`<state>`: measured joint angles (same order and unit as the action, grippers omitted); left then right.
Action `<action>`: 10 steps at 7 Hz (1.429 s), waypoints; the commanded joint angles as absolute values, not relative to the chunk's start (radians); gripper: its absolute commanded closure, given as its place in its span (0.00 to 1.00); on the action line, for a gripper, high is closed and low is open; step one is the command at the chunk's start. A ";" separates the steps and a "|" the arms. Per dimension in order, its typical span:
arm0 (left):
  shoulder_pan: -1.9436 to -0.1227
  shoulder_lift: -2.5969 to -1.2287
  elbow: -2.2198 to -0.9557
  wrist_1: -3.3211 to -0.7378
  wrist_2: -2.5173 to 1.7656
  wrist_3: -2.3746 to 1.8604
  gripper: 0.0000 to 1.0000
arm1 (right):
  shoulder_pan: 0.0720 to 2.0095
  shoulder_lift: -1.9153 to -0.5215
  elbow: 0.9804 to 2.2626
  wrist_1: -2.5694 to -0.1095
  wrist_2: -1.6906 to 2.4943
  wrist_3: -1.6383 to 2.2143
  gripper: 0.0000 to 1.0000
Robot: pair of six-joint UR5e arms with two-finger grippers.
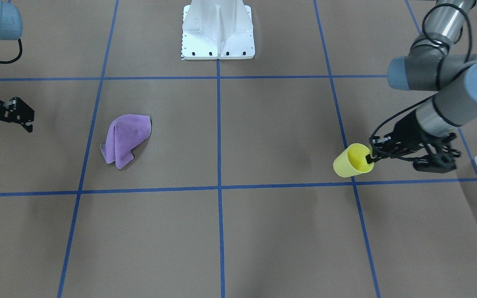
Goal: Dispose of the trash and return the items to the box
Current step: 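Reach the left gripper to the yellow cup and grasp it, then carry the yellow cup with the left gripper into the clear bin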
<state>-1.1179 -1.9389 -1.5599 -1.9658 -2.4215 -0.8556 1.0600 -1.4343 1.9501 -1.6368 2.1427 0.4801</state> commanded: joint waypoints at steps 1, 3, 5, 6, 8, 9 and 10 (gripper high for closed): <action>-1.350 -1.887 -1.508 -1.832 -2.467 -0.518 1.00 | 1.060 -1.434 1.950 -1.637 2.143 0.480 0.00; -1.541 -1.916 -1.398 -1.624 -2.418 -0.188 1.00 | 1.060 -1.434 1.950 -1.637 2.141 0.480 0.00; -1.606 -1.924 -1.195 -1.641 -2.341 -0.011 1.00 | 1.060 -1.434 1.948 -1.637 2.143 0.480 0.00; -1.609 -1.940 -1.060 -1.714 -2.341 -0.020 1.00 | 1.060 -1.434 1.948 -1.637 2.141 0.480 0.00; -1.612 -1.965 -0.834 -1.927 -2.342 -0.059 1.00 | 1.060 -1.434 1.948 -1.637 2.143 0.479 0.00; -1.600 -1.970 -0.786 -2.009 -2.341 -0.134 1.00 | 1.060 -1.434 1.950 -1.637 2.143 0.480 0.00; -1.577 -1.988 -0.714 -2.088 -2.341 -0.156 1.00 | 1.060 -1.434 1.948 -1.637 2.141 0.480 0.00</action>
<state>-1.5979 -1.9702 -0.7995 -1.9892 -2.3415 -0.1123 1.0600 -1.4343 1.9486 -1.6367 2.1425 0.4796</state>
